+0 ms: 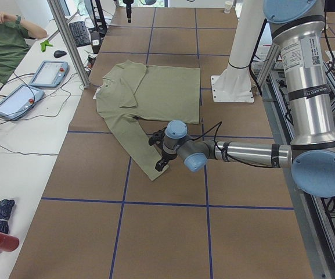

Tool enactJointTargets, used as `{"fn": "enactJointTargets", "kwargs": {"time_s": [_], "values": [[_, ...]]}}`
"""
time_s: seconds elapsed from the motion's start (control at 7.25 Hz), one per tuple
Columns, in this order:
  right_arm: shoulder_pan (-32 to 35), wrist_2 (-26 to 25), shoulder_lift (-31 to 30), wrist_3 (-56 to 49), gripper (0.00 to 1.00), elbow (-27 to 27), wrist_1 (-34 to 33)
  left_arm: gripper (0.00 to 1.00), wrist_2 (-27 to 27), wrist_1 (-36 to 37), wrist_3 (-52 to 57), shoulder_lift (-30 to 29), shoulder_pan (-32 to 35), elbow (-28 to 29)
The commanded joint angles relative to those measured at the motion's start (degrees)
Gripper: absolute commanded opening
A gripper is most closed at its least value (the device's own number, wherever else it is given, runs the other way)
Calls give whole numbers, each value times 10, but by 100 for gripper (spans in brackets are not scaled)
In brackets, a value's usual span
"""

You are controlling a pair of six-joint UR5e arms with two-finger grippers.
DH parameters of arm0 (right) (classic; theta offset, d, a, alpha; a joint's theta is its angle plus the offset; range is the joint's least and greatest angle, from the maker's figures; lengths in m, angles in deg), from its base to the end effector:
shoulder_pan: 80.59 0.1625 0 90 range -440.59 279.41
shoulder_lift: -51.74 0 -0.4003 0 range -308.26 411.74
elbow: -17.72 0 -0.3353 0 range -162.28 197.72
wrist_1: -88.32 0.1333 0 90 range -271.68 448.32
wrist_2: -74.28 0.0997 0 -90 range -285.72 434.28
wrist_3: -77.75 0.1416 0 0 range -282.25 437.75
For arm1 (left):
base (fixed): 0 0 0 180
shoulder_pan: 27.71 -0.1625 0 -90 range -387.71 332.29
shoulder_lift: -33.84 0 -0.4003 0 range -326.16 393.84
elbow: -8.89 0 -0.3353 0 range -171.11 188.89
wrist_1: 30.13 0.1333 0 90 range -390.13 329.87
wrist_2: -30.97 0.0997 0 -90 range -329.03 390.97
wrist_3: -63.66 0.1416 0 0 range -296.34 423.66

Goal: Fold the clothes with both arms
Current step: 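Lower the left gripper to the other sleeve cuff and grasp it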

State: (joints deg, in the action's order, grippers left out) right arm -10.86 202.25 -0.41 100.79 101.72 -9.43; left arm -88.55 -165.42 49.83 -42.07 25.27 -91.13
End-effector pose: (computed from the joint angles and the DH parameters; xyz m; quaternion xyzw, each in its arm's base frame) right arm -0.1878 -0.6417 0.3628 0.0661 -0.3685 -0.0455 0.9261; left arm 0.1860 -0.3522 0.6015 0.2050 0.3615 0.2698 0.8686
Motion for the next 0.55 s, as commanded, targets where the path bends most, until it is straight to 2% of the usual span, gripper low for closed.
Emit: {"fn": "enactJointTargets", "kwargs": {"time_s": [0.0,0.41], "values": [[1,0,-1,0,100,3,0,100,43,0,-2,-5,-36,6],[1,-1,-1,1,100,3,0,99,64,2,-1,-27,-61,31]]}}
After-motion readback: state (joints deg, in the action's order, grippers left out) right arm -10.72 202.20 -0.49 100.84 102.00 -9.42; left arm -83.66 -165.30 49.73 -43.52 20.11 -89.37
